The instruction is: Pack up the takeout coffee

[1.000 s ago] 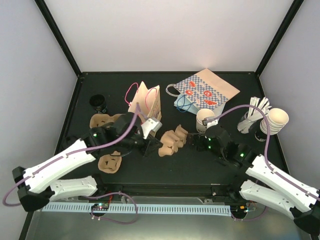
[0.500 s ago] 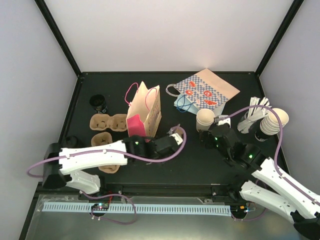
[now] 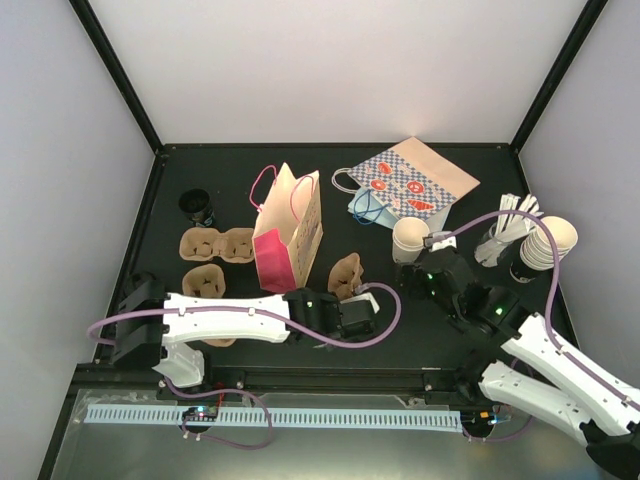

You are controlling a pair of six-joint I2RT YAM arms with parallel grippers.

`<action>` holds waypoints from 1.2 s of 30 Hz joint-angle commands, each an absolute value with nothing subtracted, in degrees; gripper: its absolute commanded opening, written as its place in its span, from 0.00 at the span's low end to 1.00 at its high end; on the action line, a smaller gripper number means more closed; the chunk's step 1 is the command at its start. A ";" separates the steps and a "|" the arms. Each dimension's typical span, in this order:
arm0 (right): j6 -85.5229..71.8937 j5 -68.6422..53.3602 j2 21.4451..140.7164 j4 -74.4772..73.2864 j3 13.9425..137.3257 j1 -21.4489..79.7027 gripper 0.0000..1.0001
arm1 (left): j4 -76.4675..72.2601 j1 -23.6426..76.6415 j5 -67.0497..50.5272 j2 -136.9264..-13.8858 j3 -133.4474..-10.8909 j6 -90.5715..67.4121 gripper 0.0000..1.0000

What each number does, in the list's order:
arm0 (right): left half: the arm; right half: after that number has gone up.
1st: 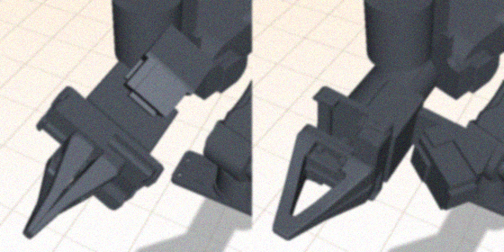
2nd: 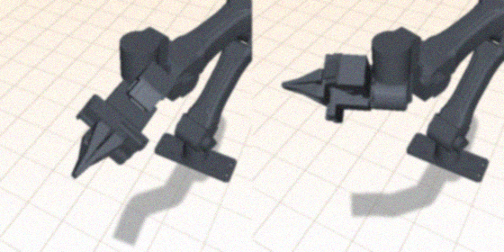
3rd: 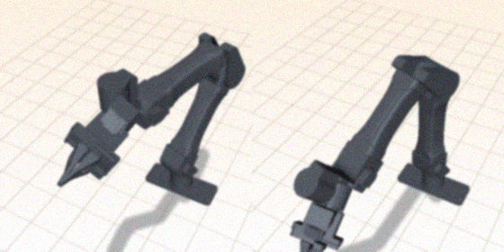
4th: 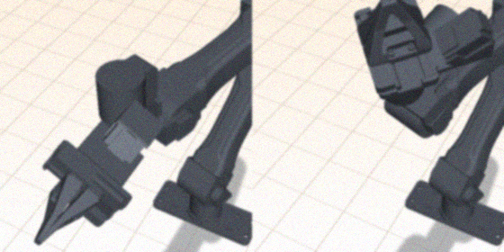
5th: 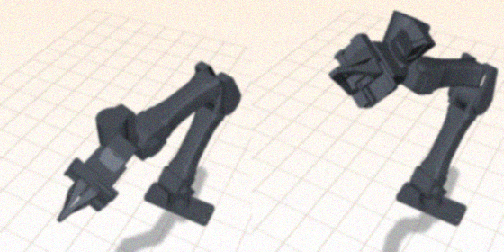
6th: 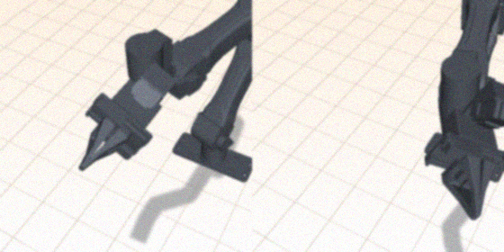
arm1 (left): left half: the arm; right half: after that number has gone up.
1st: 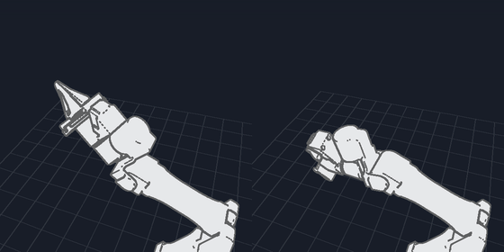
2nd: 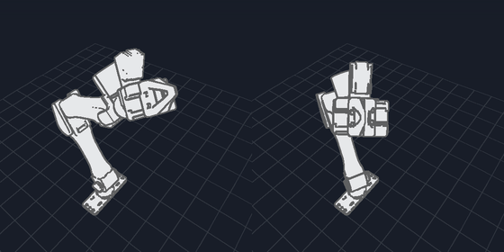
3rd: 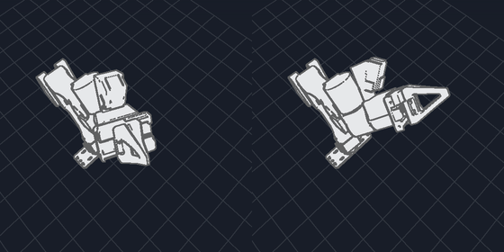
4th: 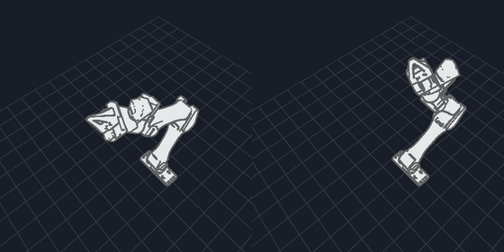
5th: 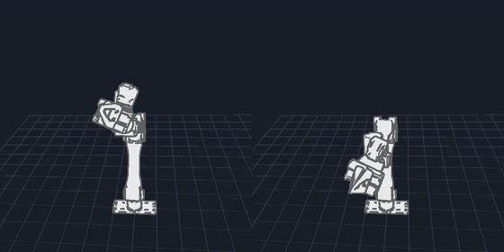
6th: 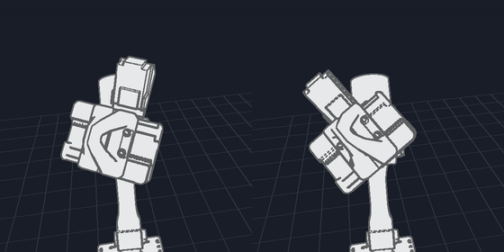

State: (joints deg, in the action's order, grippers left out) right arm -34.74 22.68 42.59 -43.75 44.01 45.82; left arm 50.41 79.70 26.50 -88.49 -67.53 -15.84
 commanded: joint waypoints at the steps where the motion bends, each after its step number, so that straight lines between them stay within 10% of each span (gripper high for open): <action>1: -31.78 19.95 43.04 -43.97 45.24 45.40 0.97 | 48.36 80.09 21.66 -85.13 -66.50 -16.35 0.64; 21: -5.01 -9.12 56.98 -41.20 52.38 46.31 1.00 | 55.94 66.78 17.76 -59.25 -74.40 -23.08 0.74; 36: 20.48 -3.34 73.49 -50.70 56.51 54.58 0.99 | 61.90 44.24 5.54 -56.38 -84.79 -19.11 0.73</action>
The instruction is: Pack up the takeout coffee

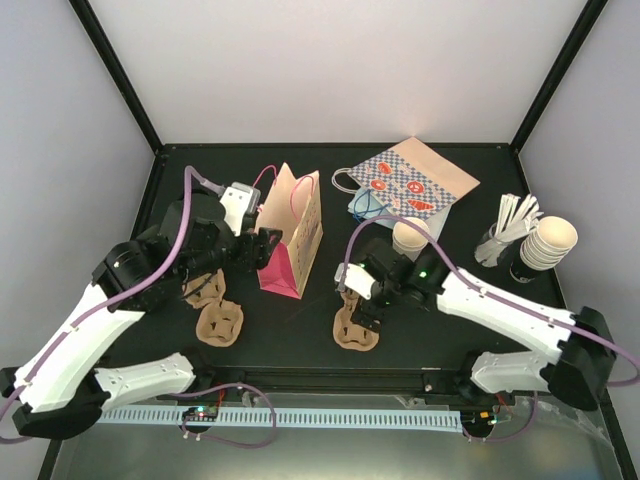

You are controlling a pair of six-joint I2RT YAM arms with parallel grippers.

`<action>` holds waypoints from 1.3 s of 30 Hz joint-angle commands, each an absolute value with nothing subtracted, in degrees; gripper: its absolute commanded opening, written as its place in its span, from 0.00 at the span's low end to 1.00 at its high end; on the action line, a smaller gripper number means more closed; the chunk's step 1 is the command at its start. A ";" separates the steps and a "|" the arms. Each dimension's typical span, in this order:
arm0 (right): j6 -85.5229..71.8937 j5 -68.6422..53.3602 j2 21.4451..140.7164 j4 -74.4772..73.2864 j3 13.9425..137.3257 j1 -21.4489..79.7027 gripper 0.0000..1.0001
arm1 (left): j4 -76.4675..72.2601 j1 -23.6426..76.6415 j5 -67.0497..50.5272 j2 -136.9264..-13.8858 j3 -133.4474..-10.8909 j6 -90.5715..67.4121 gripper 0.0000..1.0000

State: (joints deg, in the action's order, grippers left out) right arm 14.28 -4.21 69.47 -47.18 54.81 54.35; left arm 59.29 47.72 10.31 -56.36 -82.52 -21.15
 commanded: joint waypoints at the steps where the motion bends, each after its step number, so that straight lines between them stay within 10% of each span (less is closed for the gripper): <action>1: 20.85 -3.82 74.76 -50.78 56.94 54.49 0.97 | 62.13 43.36 5.18 -56.29 -84.74 -18.90 0.74; 25: 26.12 -2.23 91.70 -46.71 58.88 51.81 0.83 | 65.27 27.60 -2.19 -53.86 -86.03 -14.12 0.73; 39: 28.19 -2.55 97.35 -47.07 61.58 51.74 0.49 | 65.99 25.04 -2.28 -53.09 -85.52 -13.15 0.73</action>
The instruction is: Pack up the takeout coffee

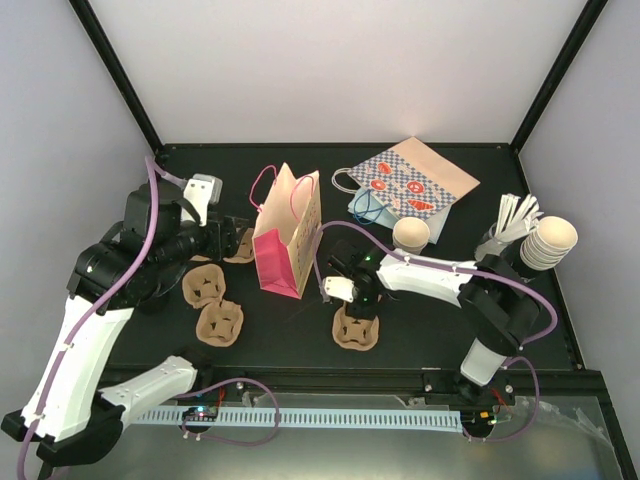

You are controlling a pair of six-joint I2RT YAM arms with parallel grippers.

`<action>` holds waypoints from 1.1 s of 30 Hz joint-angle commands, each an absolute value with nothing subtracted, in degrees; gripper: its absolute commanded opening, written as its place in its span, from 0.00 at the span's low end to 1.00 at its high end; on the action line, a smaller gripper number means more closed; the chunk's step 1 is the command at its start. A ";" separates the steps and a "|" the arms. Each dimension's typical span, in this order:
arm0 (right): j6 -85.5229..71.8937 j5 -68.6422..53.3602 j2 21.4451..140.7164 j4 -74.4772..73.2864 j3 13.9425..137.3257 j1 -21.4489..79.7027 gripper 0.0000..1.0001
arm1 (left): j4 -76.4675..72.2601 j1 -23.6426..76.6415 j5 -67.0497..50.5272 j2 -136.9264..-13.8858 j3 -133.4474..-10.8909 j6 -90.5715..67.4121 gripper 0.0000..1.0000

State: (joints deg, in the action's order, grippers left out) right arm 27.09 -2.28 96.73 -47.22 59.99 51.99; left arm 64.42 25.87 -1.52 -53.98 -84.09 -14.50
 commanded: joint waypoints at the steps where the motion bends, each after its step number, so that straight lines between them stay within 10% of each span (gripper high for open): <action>1: 28.21 -2.59 97.30 -47.18 61.66 51.70 0.47 | 66.13 24.98 -2.22 -53.09 -85.52 -13.10 0.73; 33: 12.41 0.36 65.07 -41.46 63.55 51.62 0.39 | 63.94 17.35 -8.56 -56.60 -84.77 -14.12 0.85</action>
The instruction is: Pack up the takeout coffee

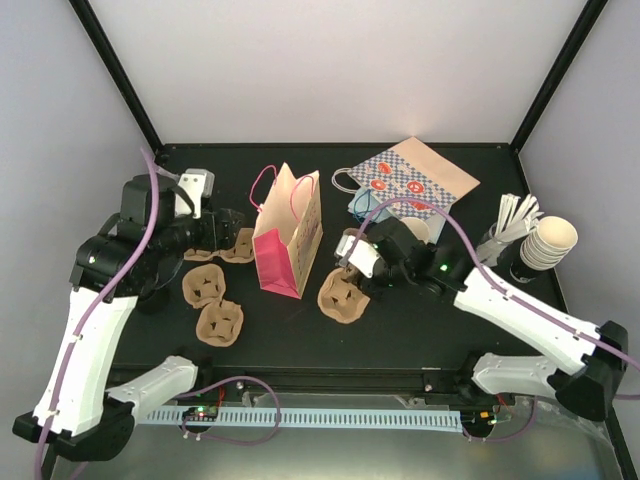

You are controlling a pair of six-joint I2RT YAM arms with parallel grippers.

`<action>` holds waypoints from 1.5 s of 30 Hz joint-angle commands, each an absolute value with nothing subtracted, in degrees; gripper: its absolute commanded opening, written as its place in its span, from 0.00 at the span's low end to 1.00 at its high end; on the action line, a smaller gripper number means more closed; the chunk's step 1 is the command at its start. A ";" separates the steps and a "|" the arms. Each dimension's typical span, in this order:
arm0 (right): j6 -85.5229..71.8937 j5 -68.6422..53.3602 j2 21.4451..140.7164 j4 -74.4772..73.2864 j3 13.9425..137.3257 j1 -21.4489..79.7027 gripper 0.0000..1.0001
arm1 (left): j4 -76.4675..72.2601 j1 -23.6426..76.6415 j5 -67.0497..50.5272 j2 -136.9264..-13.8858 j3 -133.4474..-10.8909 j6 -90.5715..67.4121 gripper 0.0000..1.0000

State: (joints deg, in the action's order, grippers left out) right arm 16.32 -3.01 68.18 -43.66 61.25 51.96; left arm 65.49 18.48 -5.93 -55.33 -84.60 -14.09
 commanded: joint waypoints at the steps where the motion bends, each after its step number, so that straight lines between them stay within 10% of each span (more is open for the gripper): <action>1: 12.21 0.89 64.19 -41.62 63.82 51.66 0.38 | 63.73 17.32 -8.56 -56.73 -84.76 -13.82 0.87; 28: 9.42 1.70 51.89 -35.67 64.54 51.65 0.39 | 56.06 19.15 -8.95 -75.09 -81.24 -11.86 0.73; 45: 7.82 1.28 51.67 -34.30 65.87 51.67 0.39 | 58.18 23.11 1.80 -77.22 -84.42 -8.44 0.08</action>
